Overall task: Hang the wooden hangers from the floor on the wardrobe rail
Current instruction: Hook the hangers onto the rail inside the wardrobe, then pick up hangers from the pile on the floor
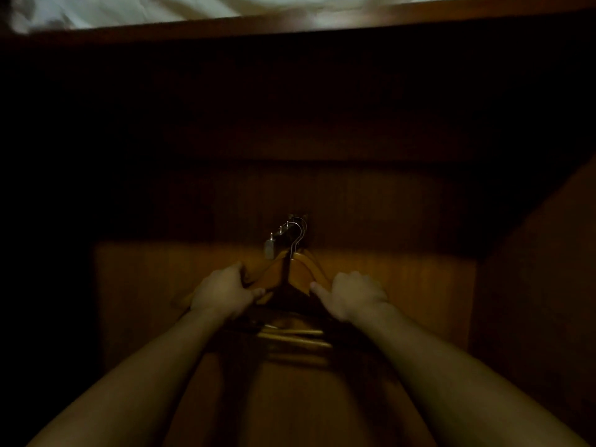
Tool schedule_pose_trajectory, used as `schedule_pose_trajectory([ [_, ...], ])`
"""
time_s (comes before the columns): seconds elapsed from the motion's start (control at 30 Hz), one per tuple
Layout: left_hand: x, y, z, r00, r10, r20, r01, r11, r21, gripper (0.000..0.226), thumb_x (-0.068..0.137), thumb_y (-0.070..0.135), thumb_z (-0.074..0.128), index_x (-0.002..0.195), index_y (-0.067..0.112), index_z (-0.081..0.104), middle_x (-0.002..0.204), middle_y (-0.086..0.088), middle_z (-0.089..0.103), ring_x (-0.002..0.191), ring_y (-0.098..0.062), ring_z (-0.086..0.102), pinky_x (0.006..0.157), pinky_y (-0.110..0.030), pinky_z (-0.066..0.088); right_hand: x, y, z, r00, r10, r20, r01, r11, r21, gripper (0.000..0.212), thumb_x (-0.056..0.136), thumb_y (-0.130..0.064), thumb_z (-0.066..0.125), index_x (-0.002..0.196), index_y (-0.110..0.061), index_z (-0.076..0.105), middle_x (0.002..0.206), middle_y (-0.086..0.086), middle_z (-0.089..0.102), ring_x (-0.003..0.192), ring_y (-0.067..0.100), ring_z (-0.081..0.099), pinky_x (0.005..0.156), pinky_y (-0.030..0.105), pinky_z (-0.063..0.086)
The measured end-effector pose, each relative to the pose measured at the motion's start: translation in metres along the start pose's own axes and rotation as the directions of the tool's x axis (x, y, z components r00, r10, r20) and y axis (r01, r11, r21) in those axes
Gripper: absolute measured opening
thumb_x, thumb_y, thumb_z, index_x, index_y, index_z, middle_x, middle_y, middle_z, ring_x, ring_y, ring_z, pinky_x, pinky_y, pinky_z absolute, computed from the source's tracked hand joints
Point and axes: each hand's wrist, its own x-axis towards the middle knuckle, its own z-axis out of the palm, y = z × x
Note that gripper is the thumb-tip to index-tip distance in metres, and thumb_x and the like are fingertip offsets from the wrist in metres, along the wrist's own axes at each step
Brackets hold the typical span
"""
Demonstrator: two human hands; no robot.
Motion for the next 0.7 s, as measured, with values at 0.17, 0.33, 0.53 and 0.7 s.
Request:
schedule_pose_trajectory([
  [0.17,-0.021,-0.016,-0.020,0.999,0.016,-0.029,-0.015,0.999,0.039,0.037,0.078,0.057,0.071,0.097,0.032,0.051,0.089,0.011,0.061,0.078,-0.011,0.060,0.066,-0.030,0.051,-0.023,-0.014,-0.008,0.999,-0.026,0.035,0.026,1.000,0.000,0.056,0.094,-0.070,0.032,0.069,-0.021,0.048,0.074,0.000,0.053,0.078,0.022,0.058,0.067,0.033,0.045],
  [0.33,-0.053,-0.033,-0.041,1.000,0.019,0.002,-0.020,0.999,0.048,0.043,0.073,0.068,0.064,0.098,0.036,0.049,0.088,0.016,0.058,0.074,-0.007,0.056,0.058,-0.027,0.043,-0.047,-0.052,-0.014,0.991,-0.119,0.054,0.120,0.993,-0.012,0.056,0.092,-0.071,0.034,0.068,-0.023,0.048,0.072,-0.001,0.052,0.065,0.017,0.050,0.061,0.033,0.040],
  [0.53,-0.105,-0.075,-0.072,1.000,-0.027,-0.001,0.027,0.991,0.129,0.063,0.074,0.076,0.055,0.118,0.032,0.054,0.111,0.008,0.065,0.091,-0.013,0.061,0.061,-0.027,0.044,-0.073,-0.130,-0.003,0.962,-0.261,0.084,0.254,0.963,0.085,0.057,0.089,-0.073,0.034,0.078,-0.024,0.060,0.081,-0.003,0.059,0.074,0.019,0.054,0.072,0.037,0.041],
  [0.7,-0.163,-0.132,-0.127,0.981,-0.193,0.023,0.181,0.951,0.250,0.067,0.080,0.067,0.058,0.135,0.030,0.047,0.131,0.006,0.059,0.110,-0.016,0.059,0.075,-0.031,0.047,-0.098,-0.199,0.011,0.889,-0.433,0.153,0.419,0.901,0.115,0.069,0.091,-0.074,0.030,0.120,-0.019,0.062,0.118,0.008,0.064,0.104,0.030,0.060,0.084,0.043,0.047],
])
